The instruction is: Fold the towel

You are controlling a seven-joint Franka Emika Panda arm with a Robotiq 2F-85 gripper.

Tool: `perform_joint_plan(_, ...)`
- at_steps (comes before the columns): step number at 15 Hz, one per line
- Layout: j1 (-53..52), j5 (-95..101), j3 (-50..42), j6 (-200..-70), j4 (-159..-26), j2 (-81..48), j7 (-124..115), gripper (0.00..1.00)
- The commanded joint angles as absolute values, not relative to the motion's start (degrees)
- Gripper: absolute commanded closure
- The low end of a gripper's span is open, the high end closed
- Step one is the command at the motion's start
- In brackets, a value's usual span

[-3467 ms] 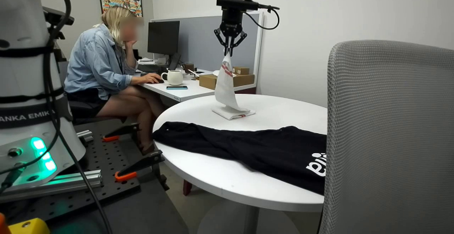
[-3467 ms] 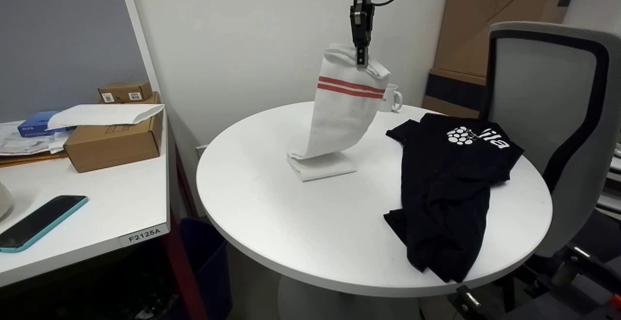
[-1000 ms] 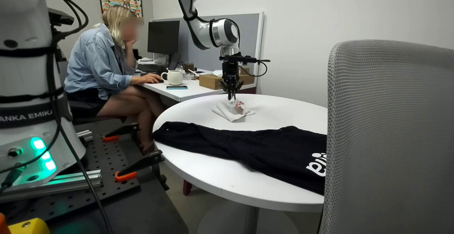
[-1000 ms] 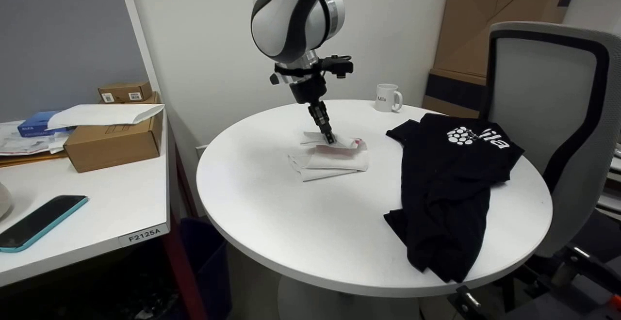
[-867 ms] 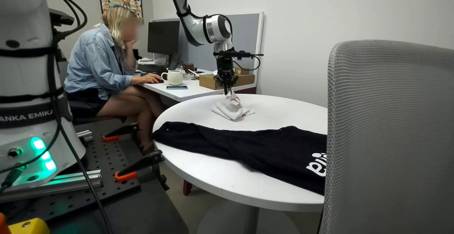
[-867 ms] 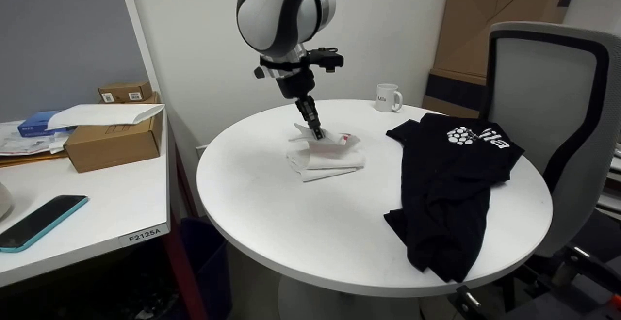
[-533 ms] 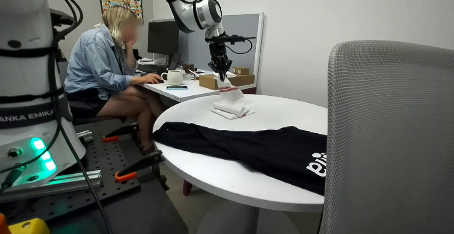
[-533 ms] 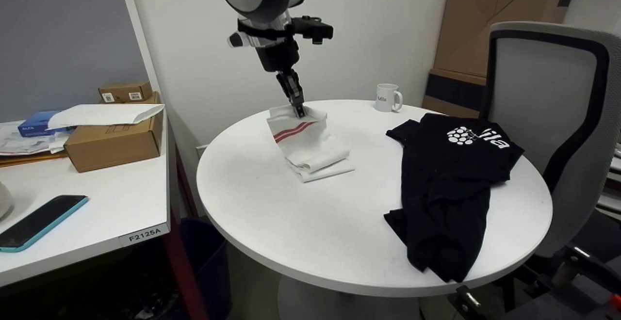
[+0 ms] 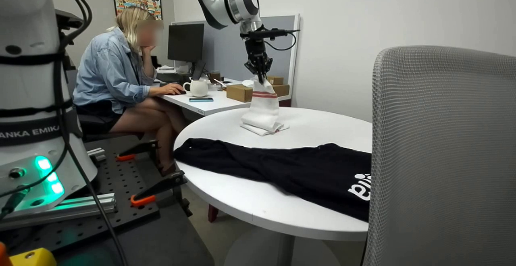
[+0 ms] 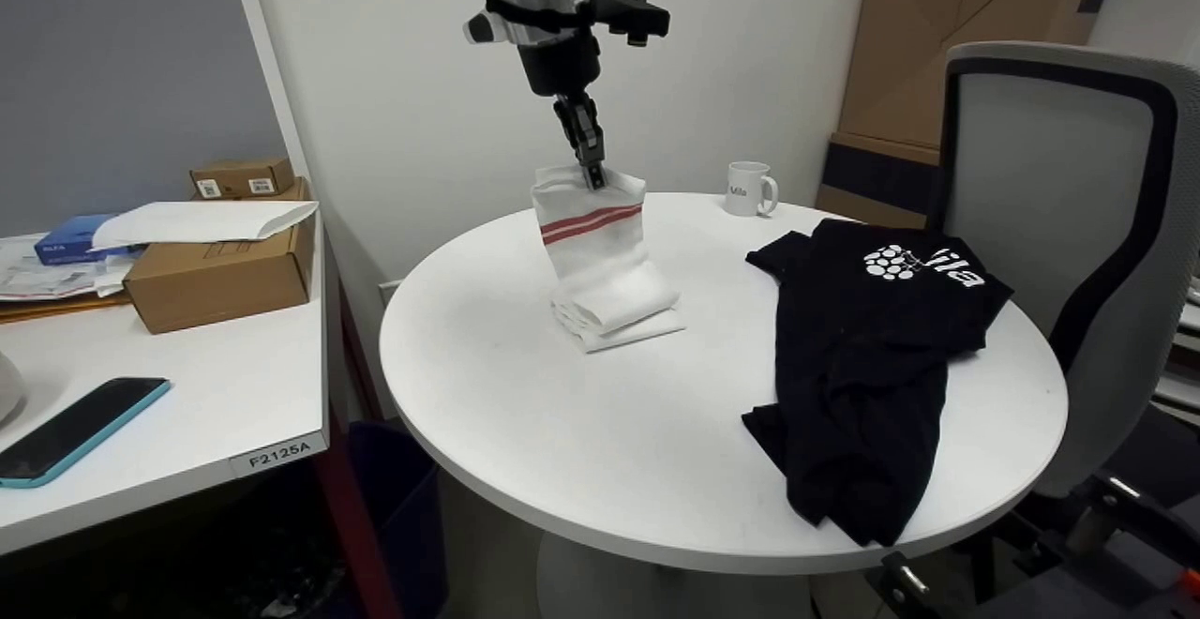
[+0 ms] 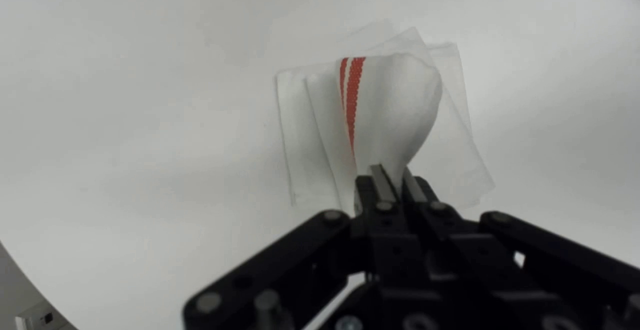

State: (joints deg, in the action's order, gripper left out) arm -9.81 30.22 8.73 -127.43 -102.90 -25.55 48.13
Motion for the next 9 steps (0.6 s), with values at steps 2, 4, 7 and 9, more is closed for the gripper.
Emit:
perform_joint_plan(2,-9.5,31.6,7.1,-129.8,-103.4,-26.0,46.4,0.99)
perform_joint_plan(4,-10.2,33.6,6.3,-130.8,-102.8,-27.4,45.7,0.99)
perform_joint_plan(7,-10.7,36.7,5.9,-132.1,-102.2,-29.4,45.8,0.99)
perform_joint_plan(9,-10.6,38.3,5.8,-132.7,-101.5,-31.0,45.8,0.99)
